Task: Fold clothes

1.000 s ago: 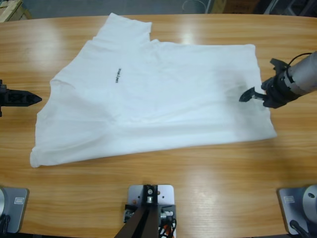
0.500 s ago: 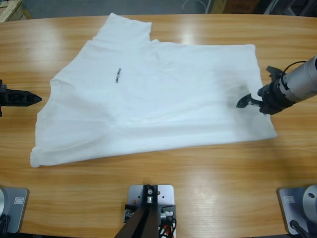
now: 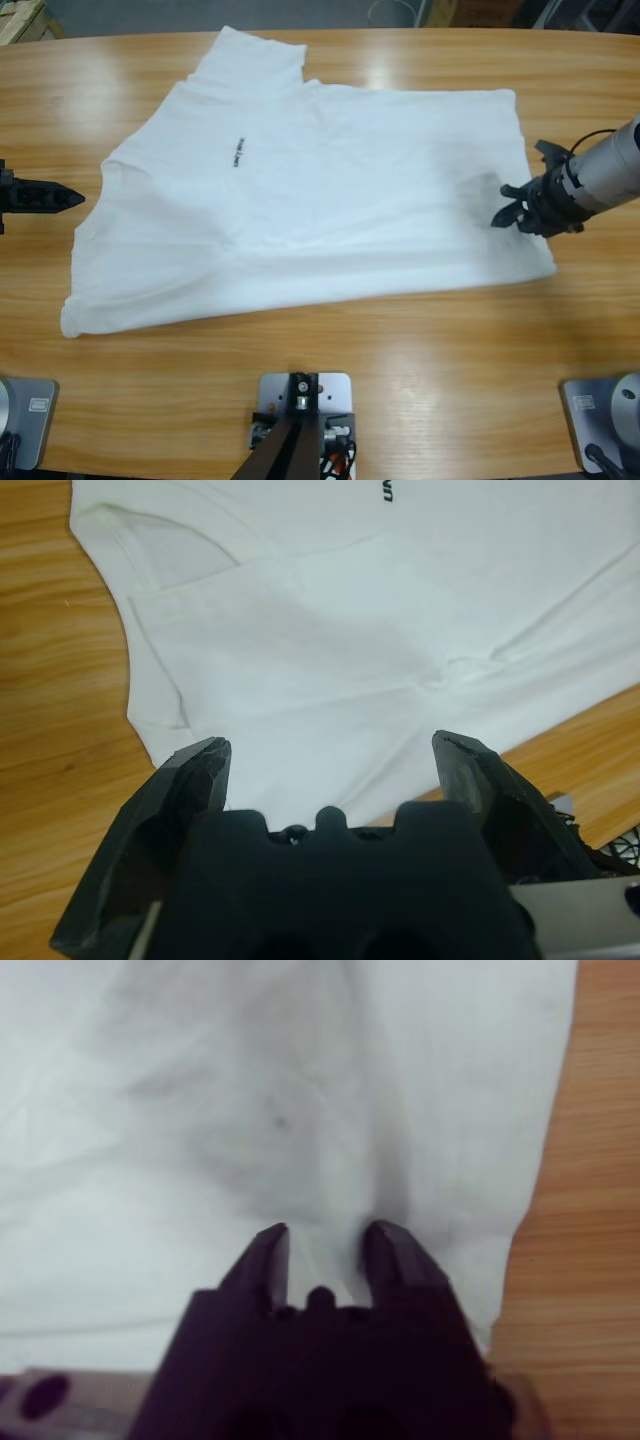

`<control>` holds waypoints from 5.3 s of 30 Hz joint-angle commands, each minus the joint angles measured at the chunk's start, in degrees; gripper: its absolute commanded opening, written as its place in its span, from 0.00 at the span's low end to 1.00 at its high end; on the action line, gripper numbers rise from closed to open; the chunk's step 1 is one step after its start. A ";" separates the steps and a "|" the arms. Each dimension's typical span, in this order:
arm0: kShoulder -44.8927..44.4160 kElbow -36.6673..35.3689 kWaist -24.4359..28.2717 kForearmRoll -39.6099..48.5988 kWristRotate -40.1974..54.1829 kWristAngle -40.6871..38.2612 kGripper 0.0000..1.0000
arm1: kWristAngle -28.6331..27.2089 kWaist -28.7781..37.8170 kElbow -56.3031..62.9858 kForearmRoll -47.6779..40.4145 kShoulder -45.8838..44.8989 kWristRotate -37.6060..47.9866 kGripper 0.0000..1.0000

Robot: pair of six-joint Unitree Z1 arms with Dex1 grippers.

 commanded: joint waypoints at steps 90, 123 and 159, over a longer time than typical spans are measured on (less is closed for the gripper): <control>-2.02 3.42 0.49 -2.33 1.59 -1.35 0.80 | -1.03 16.47 7.13 1.43 -4.96 15.44 1.00; -5.10 2.31 7.61 -2.24 1.62 -6.29 0.80 | -10.38 15.24 -14.18 28.08 -28.18 -12.01 1.00; 53.53 -63.55 12.35 -3.12 7.72 -18.55 0.77 | 0.58 -3.63 -28.35 26.17 -18.91 -27.06 1.00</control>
